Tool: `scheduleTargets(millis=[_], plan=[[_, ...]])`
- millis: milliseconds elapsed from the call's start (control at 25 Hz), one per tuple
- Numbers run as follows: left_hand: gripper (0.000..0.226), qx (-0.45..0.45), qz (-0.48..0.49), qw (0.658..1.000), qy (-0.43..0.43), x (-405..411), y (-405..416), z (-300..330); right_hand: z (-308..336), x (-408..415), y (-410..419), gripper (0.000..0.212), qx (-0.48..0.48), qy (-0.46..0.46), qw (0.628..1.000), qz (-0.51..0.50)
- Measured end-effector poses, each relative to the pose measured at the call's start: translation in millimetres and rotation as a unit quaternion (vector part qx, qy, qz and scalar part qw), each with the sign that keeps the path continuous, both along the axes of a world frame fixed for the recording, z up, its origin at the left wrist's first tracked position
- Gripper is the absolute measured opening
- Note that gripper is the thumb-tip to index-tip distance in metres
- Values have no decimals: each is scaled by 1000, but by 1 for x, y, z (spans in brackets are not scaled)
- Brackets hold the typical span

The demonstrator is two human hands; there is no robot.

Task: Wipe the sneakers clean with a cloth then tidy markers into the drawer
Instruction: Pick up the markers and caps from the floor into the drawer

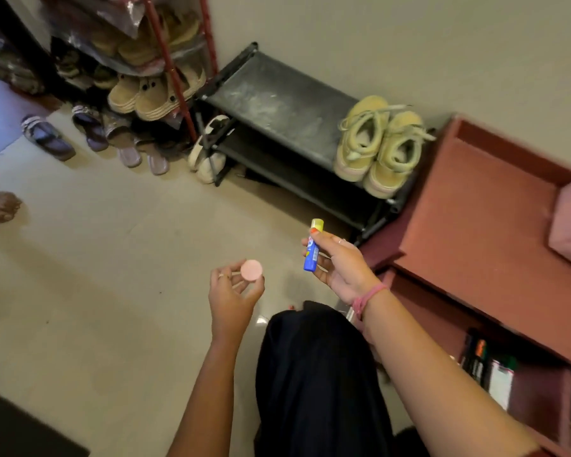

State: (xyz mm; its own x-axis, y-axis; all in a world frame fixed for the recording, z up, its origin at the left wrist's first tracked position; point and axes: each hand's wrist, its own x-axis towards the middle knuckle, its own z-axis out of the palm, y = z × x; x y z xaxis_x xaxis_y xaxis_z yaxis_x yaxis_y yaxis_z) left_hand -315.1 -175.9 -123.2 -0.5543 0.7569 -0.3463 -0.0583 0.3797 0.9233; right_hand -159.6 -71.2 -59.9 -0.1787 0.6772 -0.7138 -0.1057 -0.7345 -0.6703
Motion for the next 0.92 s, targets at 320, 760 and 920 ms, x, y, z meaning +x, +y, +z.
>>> scheduleTargets(millis=[320,760,920], plan=[[40,38,-209,976,48,105,33,90,52,145,-55,17,37,-17,992,-123],[41,-76,-450,882,117,259,24,78,-4,287,-114,16,9,-190,977,-92],[43,-110,-449,881,101,285,30,49,-37,309,-102,24,29,-287,953,-90]])
